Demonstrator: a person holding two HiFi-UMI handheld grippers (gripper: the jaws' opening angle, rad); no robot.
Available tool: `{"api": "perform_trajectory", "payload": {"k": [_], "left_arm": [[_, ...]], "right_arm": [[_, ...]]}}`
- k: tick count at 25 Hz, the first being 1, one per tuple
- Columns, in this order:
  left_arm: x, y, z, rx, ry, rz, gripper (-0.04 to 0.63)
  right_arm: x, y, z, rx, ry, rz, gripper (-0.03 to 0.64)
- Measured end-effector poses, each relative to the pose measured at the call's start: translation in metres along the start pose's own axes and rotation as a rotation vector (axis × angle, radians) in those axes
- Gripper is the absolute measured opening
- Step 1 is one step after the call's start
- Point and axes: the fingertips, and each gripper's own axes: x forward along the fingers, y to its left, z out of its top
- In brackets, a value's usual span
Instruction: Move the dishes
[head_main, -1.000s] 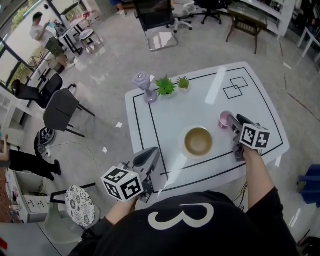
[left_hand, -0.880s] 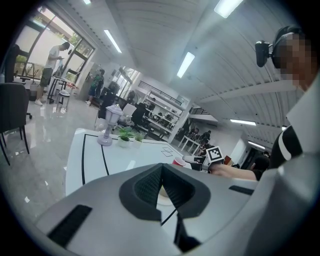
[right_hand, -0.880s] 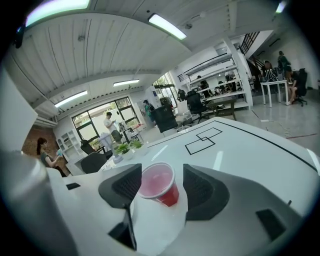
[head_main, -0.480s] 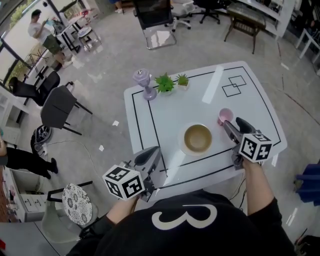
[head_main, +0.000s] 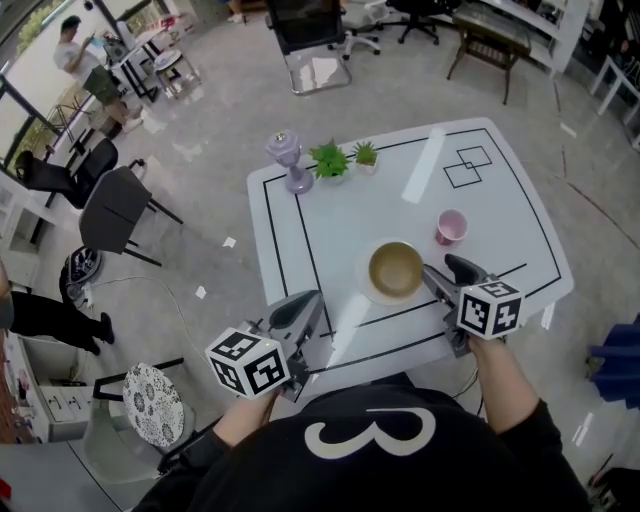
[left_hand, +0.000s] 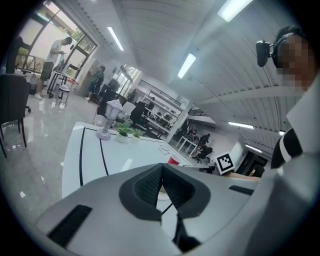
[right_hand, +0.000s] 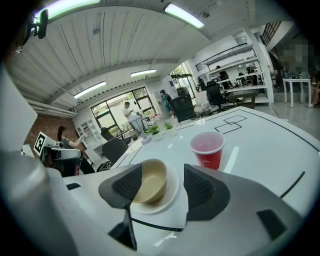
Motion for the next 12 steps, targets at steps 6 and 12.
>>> {"api": "perform_trajectory", "payload": {"k": [6,12], "left_arm": [[-0.004,0.004,-0.003,-0.001,0.008,0.005,0.002],[-0.007,0.011,-0.001,-0.002,0.007,0.012,0.002]], "right_arm": [[0.024,0.003,-0.024,0.048,0.068,0.017,0.241],[0.040,0.002,-0.038,0.088,0.103,0.008,0.210]]}}
